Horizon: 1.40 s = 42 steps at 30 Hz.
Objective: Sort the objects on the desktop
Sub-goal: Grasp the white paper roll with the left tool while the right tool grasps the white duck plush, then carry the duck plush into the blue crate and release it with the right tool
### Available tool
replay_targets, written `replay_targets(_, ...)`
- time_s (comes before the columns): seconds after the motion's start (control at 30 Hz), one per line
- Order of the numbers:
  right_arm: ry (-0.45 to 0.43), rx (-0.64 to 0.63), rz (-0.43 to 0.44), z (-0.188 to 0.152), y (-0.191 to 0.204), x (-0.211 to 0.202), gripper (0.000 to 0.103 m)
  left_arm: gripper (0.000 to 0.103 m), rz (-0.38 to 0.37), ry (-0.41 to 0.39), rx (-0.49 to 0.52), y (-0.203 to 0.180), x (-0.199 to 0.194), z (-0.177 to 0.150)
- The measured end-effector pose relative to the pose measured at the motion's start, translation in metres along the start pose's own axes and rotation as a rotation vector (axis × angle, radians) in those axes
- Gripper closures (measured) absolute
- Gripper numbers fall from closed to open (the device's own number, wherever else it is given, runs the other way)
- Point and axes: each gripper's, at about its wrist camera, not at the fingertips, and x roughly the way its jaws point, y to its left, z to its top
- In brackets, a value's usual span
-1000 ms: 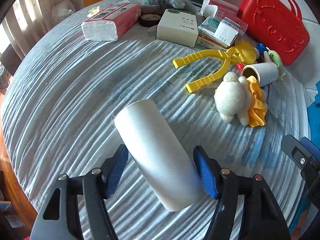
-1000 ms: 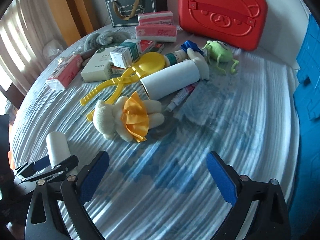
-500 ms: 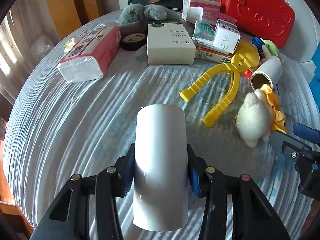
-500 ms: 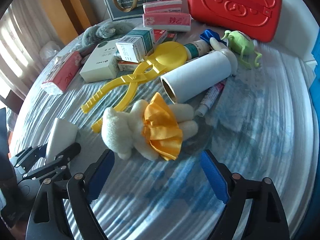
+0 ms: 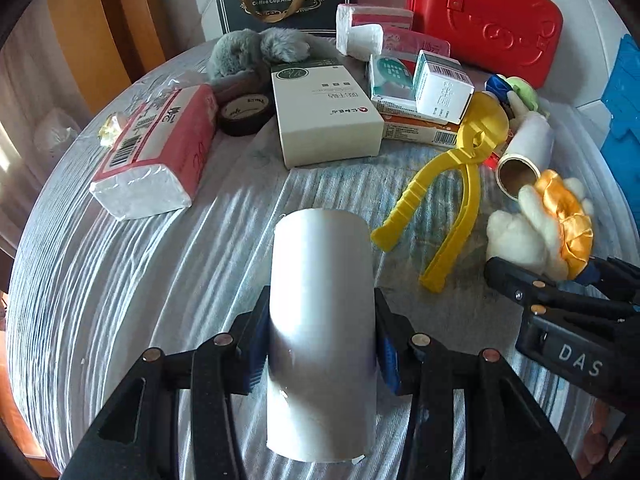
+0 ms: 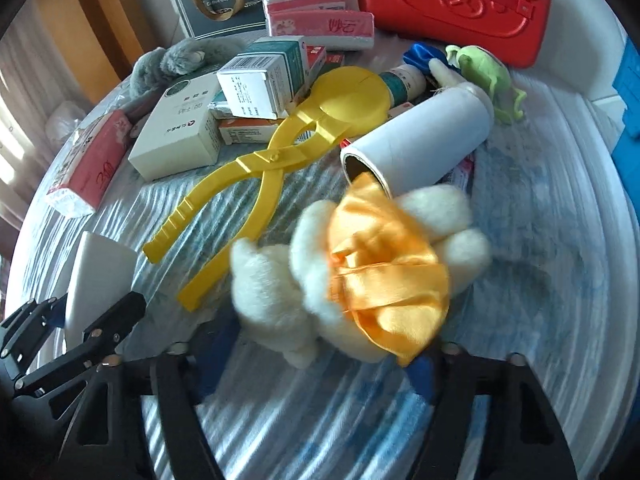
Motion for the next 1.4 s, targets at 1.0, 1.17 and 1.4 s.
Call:
replay_targets(1.0,-0.515,0.094,-0.184,-0.017,-0.04,-0.334,0.061,0.059,-0.253,-0.482,0.225,-0.098,-0.263,0.055)
replay_targets(1.17,-0.584,0.181,-0.274,-0.041,-0.09,-0.4,0.061,0.059,-0.341,-0.551,0.303,-0.164,-0.309,0.05)
replay_targets(1.4,-0.619,0.257,-0.415,-0.085,-0.182,-0.47,0.061,0.059,-0.441,-0.587,0.384,-0.274,-0.369,0.036)
